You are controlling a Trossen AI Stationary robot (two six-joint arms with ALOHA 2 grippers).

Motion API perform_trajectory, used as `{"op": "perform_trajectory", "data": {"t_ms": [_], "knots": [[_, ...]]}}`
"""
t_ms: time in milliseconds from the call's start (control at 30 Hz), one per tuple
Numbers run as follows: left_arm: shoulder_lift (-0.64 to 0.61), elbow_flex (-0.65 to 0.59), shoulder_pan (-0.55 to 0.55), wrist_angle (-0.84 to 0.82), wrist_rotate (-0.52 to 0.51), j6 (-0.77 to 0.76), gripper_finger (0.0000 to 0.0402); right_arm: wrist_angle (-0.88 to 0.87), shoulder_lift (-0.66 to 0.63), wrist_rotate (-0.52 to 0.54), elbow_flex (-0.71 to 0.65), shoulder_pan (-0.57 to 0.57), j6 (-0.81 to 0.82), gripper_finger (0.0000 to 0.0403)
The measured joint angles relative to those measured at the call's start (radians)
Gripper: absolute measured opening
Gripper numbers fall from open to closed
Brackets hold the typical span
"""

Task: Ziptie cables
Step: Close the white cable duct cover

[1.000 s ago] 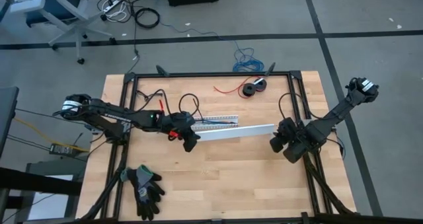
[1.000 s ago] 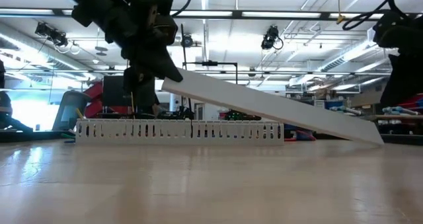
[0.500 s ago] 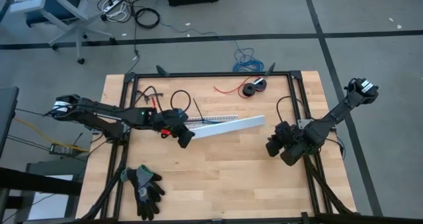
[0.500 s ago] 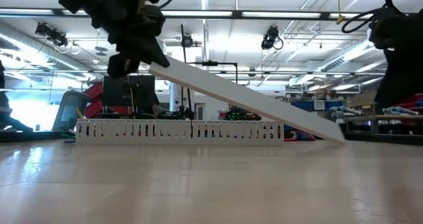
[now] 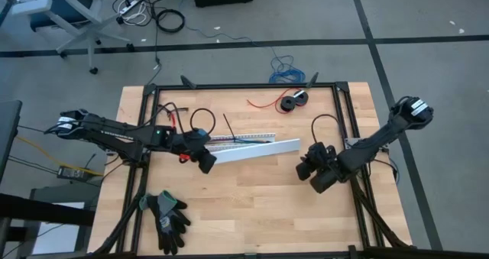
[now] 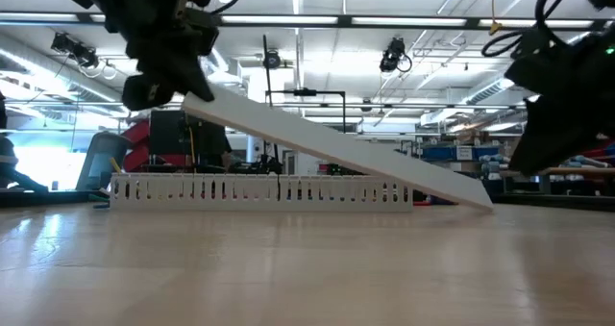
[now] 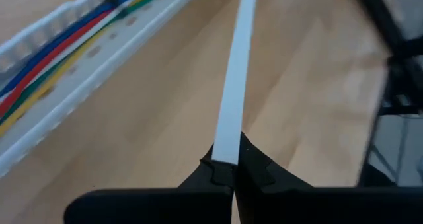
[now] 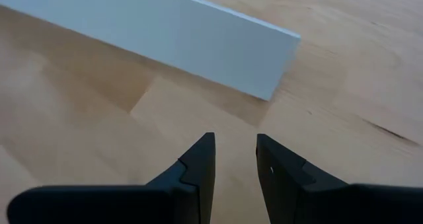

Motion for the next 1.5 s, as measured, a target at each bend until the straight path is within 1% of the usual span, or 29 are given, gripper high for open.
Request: {"op": "perform_trajectory", "data": {"t_ms": [133,300,433,500,567,667,733,867,967,1100,1233,1300,1367,1500], "knots": [[0.0,0.0,0.001,-0.081,-0.003,-0.039,0.0,0.081,0.039,0.0,0.0,-0.035,-0.048,0.0097],[0.0,0.0,0.016,-0.198,0.022,-0.091,0.0,0.211,0.073,-0.005,0.0,-0.091,-0.168,0.0092],[0.001,0.0,0.019,-0.234,0.025,-0.109,0.0,0.207,0.082,-0.021,-0.004,-0.144,-0.204,0.0092],[0.001,0.0,0.019,-0.239,0.024,-0.114,0.0,0.239,0.08,-0.023,-0.026,-0.166,-0.231,0.0093],[0.001,0.0,0.019,-0.245,0.021,-0.114,0.0,0.321,0.077,-0.043,-0.06,-0.193,-0.274,0.0093],[0.002,0.0,0.02,-0.248,0.021,-0.114,0.0,0.512,0.077,-0.089,-0.13,-0.239,-0.374,0.0093],[0.002,0.0,0.02,-0.247,0.02,-0.114,0.0,0.619,0.074,-0.1,-0.172,-0.265,-0.421,0.0093],[0.002,0.0,0.02,-0.247,0.017,-0.115,0.0,0.766,0.063,-0.111,-0.224,-0.283,-0.491,0.0093],[0.002,-0.001,0.02,-0.232,0.008,-0.115,0.0003,0.852,0.06,-0.19,-0.219,-0.283,-0.589,0.0094],[0.003,-0.002,0.014,-0.168,0.016,-0.107,0.0018,0.869,0.059,-0.34,-0.184,-0.282,-0.708,0.0094],[0.017,-0.002,0.003,-0.119,0.072,-0.145,0.0011,0.868,0.059,-0.439,-0.143,-0.283,-0.752,0.0093],[0.029,-0.002,-0.012,-0.094,0.098,-0.169,0.0005,0.866,0.059,-0.47,-0.122,-0.283,-0.769,0.0092],[0.05,-0.001,-0.027,-0.06,0.137,-0.205,0.0004,0.865,0.059,-0.481,-0.095,-0.281,-0.821,0.0091],[0.119,-0.001,-0.067,0.017,0.213,-0.284,0.0004,0.866,0.059,-0.481,-0.023,-0.272,-1.056,0.0091]]}}
